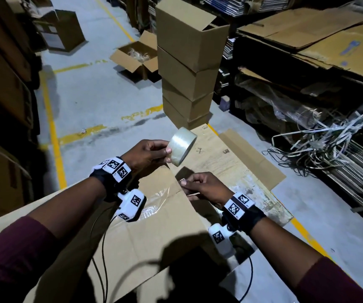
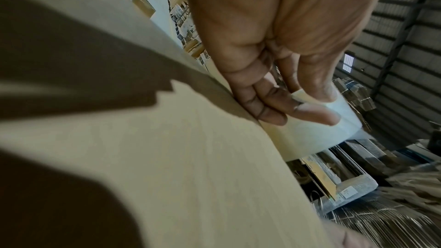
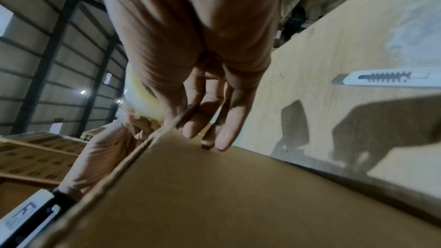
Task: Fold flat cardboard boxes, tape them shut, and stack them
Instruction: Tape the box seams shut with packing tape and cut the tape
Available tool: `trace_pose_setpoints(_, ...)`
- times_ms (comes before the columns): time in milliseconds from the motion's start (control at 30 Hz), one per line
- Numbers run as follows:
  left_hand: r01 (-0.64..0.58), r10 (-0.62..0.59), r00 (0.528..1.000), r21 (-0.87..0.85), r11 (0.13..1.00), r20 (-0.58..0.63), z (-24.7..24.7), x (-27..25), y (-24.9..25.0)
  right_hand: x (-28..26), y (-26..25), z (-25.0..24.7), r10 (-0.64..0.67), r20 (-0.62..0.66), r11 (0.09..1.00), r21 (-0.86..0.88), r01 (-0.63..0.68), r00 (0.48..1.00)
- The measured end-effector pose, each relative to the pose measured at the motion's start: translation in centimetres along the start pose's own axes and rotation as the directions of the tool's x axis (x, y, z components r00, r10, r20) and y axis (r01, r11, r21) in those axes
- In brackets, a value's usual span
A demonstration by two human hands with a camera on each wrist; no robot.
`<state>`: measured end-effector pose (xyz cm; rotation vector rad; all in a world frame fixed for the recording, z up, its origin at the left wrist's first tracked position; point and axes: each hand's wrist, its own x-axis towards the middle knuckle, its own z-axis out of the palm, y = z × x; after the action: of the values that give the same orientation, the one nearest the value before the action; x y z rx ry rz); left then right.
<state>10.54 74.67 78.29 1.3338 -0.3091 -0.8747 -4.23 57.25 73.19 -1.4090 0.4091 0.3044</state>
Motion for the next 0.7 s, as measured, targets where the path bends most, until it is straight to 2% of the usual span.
trace_pose_setpoints(100, -0.012, 0.012, 1.000, -0.008, 1.000, -0.010, -0.1, 0.1, -0.4, 0.0, 0.6, 0.1, 0.037, 0.025, 0.997, 0.068, -0.039, 0.999)
trace_pose_setpoints(300, -0.028, 0.028, 1.000, -0.001, 1.000, 0.004, 0.0, 0.1, -1.0, 0.0, 0.2, 0.3, 0.107, 0.062, 0.994, -0.001, -0.107, 0.992)
trace_pose_setpoints(367, -0.029, 0.029, 1.000, -0.003, 1.000, 0.012, 0.0, 0.2, -1.1, -0.1, 0.4, 0.3, 0.145, 0.011, 0.983, -0.118, -0.142, 0.989)
trace_pose_setpoints(433, -0.029, 0.029, 1.000, -0.013, 0.999, 0.012, 0.1, 0.2, -1.2, 0.2, 1.5, 0.1, 0.258, -0.028, 0.923, -0.288, -0.255, 0.966)
trace_pose_setpoints(467, -0.031, 0.031, 0.999, -0.010, 0.999, 0.009, 0.2, 0.2, -1.2, 0.3, 2.2, 0.1, 0.305, -0.032, 0.878, -0.378, -0.294, 0.952)
trace_pose_setpoints(533, -0.036, 0.036, 0.999, 0.002, 0.999, 0.003, 0.2, 0.2, -1.3, 0.7, 3.7, 0.0, 0.356, 0.013, 0.743, -0.611, -0.274, 0.935)
trace_pose_setpoints(600, -0.040, 0.040, 0.999, 0.002, 0.999, 0.007, 0.3, 0.2, -1.4, 0.7, 5.0, -0.3, 0.306, -0.006, 0.590, -0.784, -0.195, 0.952)
trace_pose_setpoints(633, -0.042, 0.042, 0.999, -0.004, 0.999, 0.007, 0.4, 0.2, -1.4, 0.8, 5.2, -0.5, 0.249, -0.045, 0.589, -0.786, -0.188, 0.968)
trace_pose_setpoints(700, -0.044, 0.044, 0.999, -0.001, 0.999, 0.005, 0.4, 0.2, -1.5, -0.3, 4.1, -0.3, 0.018, -0.129, 0.759, -0.643, -0.097, 0.991)
